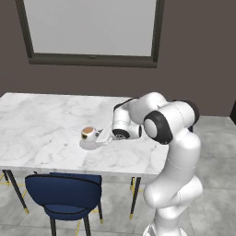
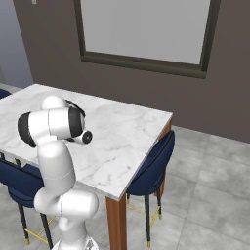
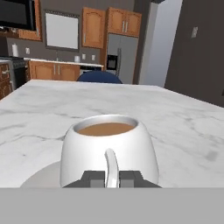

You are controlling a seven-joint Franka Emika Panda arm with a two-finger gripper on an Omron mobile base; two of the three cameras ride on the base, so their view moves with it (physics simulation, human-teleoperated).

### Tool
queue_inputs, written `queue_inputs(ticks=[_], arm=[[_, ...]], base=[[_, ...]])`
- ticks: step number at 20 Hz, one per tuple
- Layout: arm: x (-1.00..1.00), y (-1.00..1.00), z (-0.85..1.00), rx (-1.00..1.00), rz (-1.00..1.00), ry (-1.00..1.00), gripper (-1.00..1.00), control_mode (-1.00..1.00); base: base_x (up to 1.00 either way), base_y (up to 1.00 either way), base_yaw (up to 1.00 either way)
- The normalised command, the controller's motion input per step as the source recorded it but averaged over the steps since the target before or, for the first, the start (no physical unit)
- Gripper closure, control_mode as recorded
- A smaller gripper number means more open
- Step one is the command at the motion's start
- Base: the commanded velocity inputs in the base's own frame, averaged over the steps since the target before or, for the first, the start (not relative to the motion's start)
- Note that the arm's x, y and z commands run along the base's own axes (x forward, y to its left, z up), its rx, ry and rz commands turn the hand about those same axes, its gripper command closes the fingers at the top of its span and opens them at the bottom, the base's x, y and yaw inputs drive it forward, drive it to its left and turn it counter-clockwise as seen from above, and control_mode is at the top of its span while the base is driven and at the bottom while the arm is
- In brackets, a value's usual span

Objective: Pick the cup of tea, navigate to the dining table, and place it on the saucer.

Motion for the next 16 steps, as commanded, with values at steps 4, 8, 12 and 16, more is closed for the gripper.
queue_inputs(ticks=[4,8,12,16], arm=[[-0.06,0.00,0.00,0.00,0.00,-0.02,1.00,-1.00],[-0.11,0.00,-0.06,0.00,0.00,0.00,1.00,-1.00],[-0.19,0.00,-0.12,0.00,0.00,0.00,1.00,-1.00],[-0.21,0.00,-0.01,0.00,0.00,0.00,1.00,-1.00]], base=[[0.00,0.00,0.00],[0.00,0.00,0.00],[0.00,0.00,0.00],[0.00,0.00,0.00]])
